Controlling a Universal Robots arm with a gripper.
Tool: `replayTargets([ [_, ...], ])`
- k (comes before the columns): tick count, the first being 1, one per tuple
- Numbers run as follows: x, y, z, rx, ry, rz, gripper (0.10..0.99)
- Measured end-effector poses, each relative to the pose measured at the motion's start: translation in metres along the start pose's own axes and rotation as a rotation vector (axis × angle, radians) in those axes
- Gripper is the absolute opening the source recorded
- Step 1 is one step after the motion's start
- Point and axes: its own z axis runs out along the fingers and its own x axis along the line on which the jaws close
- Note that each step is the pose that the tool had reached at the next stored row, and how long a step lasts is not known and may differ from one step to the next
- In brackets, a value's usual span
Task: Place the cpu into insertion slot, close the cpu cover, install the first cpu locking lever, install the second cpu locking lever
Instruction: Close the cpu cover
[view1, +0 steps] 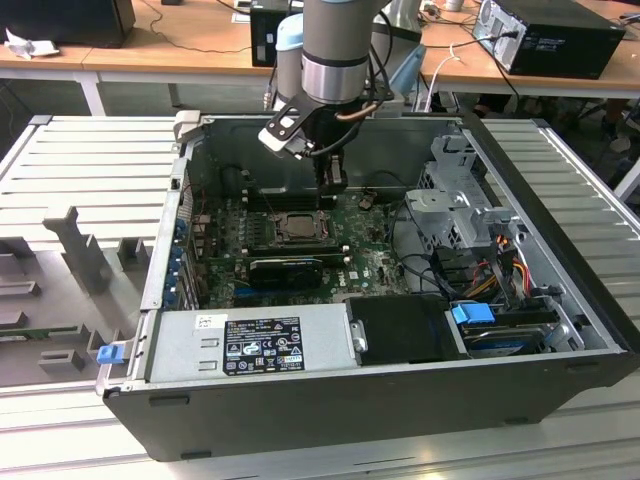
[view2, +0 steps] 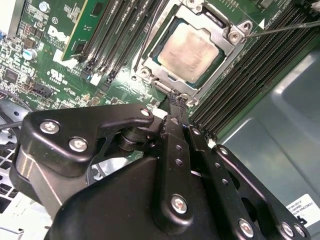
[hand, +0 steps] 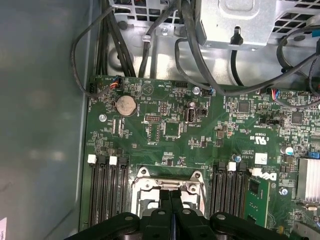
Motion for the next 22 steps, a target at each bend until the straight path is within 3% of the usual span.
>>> replayTargets([
  [22, 0.0009, -0.0142, -0.0003, 0.000, 0.0005, 0.000, 0.106],
])
